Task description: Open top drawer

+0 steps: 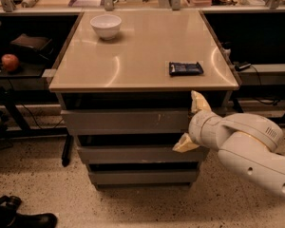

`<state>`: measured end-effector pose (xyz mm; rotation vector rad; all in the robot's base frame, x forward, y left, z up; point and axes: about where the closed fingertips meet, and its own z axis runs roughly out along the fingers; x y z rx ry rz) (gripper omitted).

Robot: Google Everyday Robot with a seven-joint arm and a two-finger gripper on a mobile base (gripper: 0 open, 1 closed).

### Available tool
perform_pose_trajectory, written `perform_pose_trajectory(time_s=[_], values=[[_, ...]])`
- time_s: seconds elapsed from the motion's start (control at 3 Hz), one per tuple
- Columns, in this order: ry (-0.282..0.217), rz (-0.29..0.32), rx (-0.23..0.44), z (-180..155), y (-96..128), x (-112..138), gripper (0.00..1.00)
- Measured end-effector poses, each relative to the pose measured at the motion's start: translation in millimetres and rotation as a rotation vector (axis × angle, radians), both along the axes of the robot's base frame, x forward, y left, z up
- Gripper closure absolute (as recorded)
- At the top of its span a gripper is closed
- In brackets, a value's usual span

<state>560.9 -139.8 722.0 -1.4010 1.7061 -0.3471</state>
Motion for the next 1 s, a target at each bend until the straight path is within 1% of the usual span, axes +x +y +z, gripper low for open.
perform_pose_trajectory(time_s=[0.33, 0.67, 1.0], values=[[0.039, 0.028, 0.07, -33, 14, -8, 0.0], [0.063, 0.057, 0.1, -56, 27, -2, 0.0], [0.072, 0.066, 0.088, -71, 33, 36, 0.0]])
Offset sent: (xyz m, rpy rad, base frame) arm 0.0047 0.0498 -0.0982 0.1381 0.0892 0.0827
